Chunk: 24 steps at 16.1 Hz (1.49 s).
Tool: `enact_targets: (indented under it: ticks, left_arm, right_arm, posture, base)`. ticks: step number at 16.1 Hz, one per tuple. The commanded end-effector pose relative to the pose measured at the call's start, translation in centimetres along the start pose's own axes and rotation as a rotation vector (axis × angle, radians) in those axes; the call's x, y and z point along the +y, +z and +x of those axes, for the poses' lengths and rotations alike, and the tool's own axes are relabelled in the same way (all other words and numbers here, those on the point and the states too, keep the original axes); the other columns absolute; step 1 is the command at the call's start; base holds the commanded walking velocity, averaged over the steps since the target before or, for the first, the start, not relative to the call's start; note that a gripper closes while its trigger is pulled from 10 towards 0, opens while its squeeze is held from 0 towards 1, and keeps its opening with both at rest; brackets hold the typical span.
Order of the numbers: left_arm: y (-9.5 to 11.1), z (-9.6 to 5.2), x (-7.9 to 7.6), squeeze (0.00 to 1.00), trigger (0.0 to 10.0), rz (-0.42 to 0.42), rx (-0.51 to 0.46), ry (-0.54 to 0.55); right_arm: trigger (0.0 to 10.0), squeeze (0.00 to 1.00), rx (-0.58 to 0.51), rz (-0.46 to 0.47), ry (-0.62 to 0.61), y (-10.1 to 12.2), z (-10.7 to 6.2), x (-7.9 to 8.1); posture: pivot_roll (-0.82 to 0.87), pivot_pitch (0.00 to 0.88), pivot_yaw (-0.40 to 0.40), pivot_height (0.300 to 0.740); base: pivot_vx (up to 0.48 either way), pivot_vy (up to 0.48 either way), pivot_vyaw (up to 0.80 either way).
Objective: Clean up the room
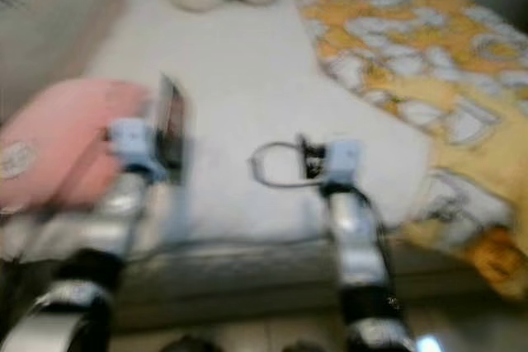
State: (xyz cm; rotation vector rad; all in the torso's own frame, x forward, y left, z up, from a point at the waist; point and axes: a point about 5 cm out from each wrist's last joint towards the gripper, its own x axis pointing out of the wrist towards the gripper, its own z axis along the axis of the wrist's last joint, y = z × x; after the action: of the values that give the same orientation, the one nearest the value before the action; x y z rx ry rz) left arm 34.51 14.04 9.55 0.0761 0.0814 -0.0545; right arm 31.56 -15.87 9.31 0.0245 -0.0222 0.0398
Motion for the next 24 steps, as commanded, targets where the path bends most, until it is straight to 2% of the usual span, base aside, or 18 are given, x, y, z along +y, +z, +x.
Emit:
enact_targets:
  ticks: [1,3,8,17,21,23,24]
  left_arm:
    - [0.6,0.3,0.6,0.0,10.0,0.089,-0.011,0.036]
    - [0.6,0.3,0.5,0.0,10.0,0.059,-0.013,0.031]
    - [1.9,1.0,-0.9,0.0,10.0,0.092,-0.066,-0.017]
    - [2.8,1.6,-1.3,0.0,10.0,0.069,-0.086,-0.04]
    - [4.3,2.1,-3.5,0.0,10.0,0.037,-0.126,-0.122]
    - [5.5,2.2,-5.7,0.0,10.0,0.023,-0.161,-0.218]
    - [6.3,2.4,-6.7,0.0,10.0,0.045,-0.173,-0.296]
  right_arm:
    - [10.0,0.0,-0.007,0.008,0.024,0.2,0.3,1.0]
    - [10.0,0.0,-0.006,0.001,0.02,0.1,0.3,0.9]
    - [10.0,0.0,0.007,-0.034,0.001,-0.2,0.3,0.2]
    - [10.0,0.0,0.008,-0.049,0.014,-0.4,0.1,0.4]
    - [10.0,0.0,0.008,-0.059,0.024,-0.6,-0.5,0.5]
    - [10.0,0.0,0.01,-0.06,0.013,-0.7,-0.9,0.4]
    - [10.0,0.0,0.011,-0.061,0.008,-0.8,-1.1,0.3]
  posture:
    - [-0.04,0.0,0.032,0.74]
    - [-0.04,0.0,0.027,0.74]
    - [-0.06,0.0,0.025,0.74]
    - [-0.07,0.0,0.03,0.74]
    - [-0.09,0.0,0.045,0.74]
    - [-0.11,0.0,0.054,0.74]
    - [-0.12,0.0,0.063,0.74]
  base:
    - [0.0,0.0,0.68]
    - [0.0,0.0,0.66]
    - [0.0,0.0,0.0]
    - [0.43,-0.028,0.0]
    - [0.446,0.0,0.0]
    - [0.446,0.0,0.0]
    - [0.296,0.0,0.0]
